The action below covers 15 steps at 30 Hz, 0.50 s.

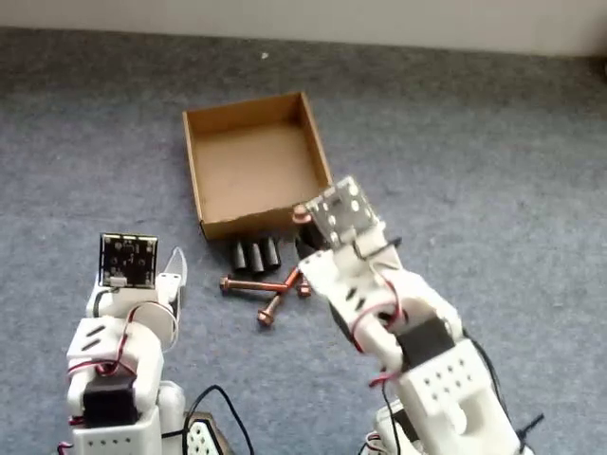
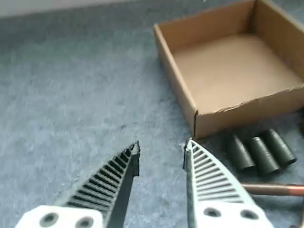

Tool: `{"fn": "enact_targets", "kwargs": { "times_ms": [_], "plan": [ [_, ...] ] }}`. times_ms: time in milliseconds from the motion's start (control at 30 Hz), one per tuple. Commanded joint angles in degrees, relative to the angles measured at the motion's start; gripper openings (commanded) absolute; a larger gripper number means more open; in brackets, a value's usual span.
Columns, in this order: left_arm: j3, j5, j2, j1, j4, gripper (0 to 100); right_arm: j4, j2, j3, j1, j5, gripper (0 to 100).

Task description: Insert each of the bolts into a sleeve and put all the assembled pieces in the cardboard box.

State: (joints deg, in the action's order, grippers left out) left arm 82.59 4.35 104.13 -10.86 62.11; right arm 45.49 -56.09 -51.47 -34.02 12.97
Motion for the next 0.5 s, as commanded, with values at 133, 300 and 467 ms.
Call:
{"fn": "enact_targets", "kwargs": {
  "times_ms": [133, 300, 467],
  "plan": [
    [10.2, 0.9, 0.7, -4.5, -7.0, 16, -2.8, 23.3, 23.6, 1.5, 0.0, 0.5],
    [10.5, 0.9, 0.7, -4.3, -7.1, 16, -13.8, 35.5, 30.1, 3.1, 0.0, 0.5],
    [10.5, 0.9, 0.7, -4.4, -7.1, 16, -25.6, 45.1, 30.5, 3.1, 0.0, 0.5]
  ]
}}
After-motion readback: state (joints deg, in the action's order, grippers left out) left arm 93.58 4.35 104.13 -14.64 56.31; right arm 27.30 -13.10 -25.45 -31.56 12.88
